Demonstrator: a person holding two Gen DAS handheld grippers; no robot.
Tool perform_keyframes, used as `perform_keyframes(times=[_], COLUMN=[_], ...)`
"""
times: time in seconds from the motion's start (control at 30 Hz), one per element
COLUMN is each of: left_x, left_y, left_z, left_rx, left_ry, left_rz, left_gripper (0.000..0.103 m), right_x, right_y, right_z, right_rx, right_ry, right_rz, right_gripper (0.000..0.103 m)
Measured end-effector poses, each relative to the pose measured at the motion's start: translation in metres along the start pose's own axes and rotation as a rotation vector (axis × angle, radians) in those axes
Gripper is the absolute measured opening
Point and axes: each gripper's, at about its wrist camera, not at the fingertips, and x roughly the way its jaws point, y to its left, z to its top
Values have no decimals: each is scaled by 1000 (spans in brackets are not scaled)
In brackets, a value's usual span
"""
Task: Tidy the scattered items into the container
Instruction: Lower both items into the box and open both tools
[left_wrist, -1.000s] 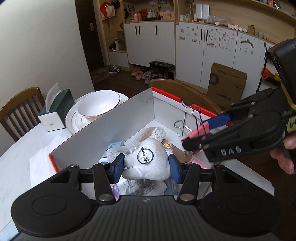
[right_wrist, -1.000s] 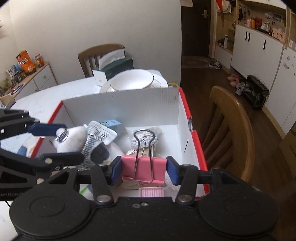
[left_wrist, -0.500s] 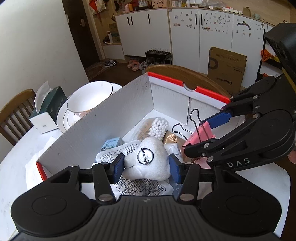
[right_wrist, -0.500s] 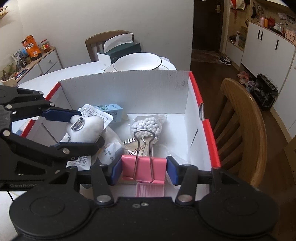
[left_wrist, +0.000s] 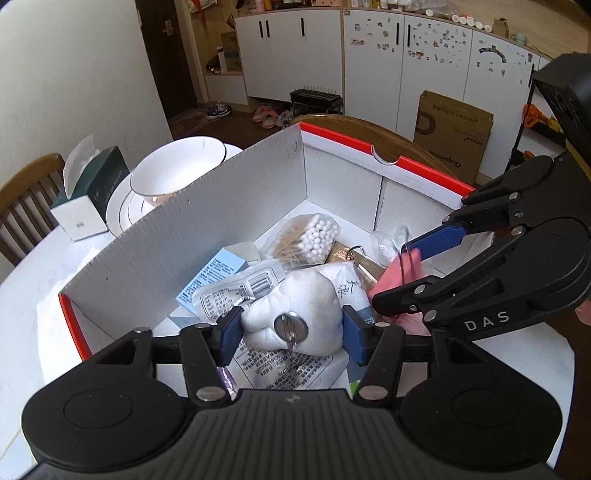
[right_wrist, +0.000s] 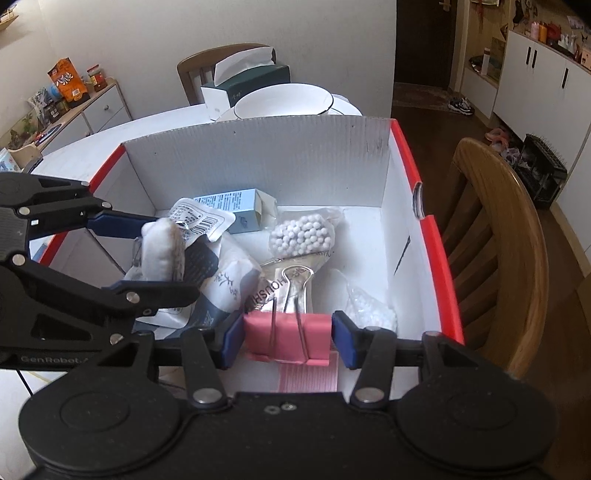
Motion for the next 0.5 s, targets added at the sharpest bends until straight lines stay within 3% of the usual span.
perform_keyframes(times=[0.27,0.5], left_x=[-2,-18], left_y=[8,7], left_z=[-6,-13], left_rx=[-66,-89], left_ry=[0,-29], left_rz=[-24,-36], left_gripper=[66,68], right_x=[-8,-22], right_y=[0,3], right_z=[1,3], right_rx=[9,12], right_ry=[-13,-37], right_rz=[9,22], right_gripper=[57,63])
